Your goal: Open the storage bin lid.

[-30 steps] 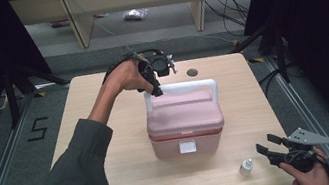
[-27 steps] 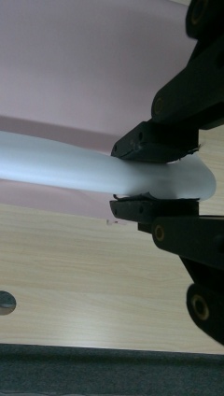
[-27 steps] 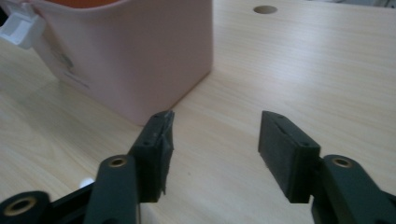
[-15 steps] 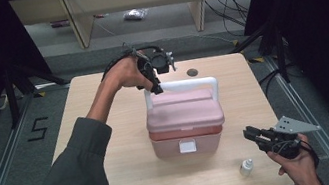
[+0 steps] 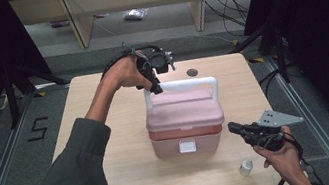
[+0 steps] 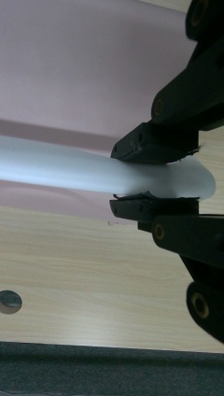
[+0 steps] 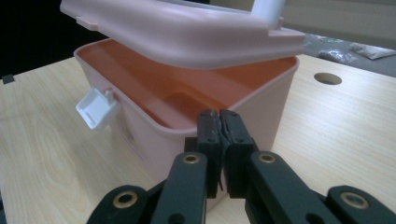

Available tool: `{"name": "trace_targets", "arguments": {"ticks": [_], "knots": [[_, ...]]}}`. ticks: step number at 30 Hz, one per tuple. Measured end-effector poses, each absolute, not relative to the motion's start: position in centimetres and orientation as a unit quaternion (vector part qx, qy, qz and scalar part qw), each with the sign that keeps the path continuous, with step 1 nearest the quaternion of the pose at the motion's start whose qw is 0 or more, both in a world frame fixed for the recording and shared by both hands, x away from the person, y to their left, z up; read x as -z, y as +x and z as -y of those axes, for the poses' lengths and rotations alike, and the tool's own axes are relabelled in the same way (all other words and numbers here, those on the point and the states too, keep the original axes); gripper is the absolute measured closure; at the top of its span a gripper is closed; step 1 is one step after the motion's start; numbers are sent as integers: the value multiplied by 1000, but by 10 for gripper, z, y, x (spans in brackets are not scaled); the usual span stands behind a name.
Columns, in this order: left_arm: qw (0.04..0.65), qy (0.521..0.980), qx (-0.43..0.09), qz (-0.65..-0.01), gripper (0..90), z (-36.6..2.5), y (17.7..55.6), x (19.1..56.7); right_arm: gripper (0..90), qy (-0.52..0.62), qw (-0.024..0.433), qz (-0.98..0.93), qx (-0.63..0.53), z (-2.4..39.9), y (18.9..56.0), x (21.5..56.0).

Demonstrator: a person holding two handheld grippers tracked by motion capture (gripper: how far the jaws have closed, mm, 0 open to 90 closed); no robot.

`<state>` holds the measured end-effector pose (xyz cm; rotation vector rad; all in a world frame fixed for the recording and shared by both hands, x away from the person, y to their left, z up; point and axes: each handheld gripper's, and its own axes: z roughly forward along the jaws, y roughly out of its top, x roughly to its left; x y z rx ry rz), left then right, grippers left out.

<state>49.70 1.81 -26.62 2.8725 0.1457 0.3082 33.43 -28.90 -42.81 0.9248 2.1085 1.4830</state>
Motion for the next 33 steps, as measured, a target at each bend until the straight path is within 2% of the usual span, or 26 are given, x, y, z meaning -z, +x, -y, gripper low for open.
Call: {"name": "trace_targets", "arguments": {"ticks": [3, 7, 8, 9, 12, 20, 23, 31, 32, 33], "knots": [[122, 986, -103, -50, 725, -17, 497, 266, 883, 333, 181, -759, -529, 288, 335, 426], [121, 986, -105, -48, 726, -17, 497, 265, 886, 320, 188, -757, -538, 286, 340, 425], [120, 986, -106, -49, 726, -17, 498, 264, 886, 327, 176, -757, -537, 283, 340, 424], [120, 986, -104, -51, 726, -16, 498, 264, 886, 316, 188, -757, -541, 282, 342, 424], [120, 986, -104, -53, 725, -17, 498, 264, 885, 311, 174, -765, -537, 277, 344, 421], [123, 985, -108, -52, 724, -17, 498, 262, 885, 291, 186, -766, -542, 262, 358, 420], [121, 985, -107, -52, 724, -17, 499, 262, 885, 293, 174, -770, -539, 259, 361, 422], [123, 985, -106, -56, 717, -18, 498, 263, 885, 294, 177, -757, -556, 260, 366, 421], [127, 985, -100, -58, 700, -19, 497, 263, 885, 302, 170, -756, -556, 260, 364, 421], [132, 984, -99, -62, 641, -19, 497, 264, 885, 299, 173, -756, -556, 260, 365, 422]]}}
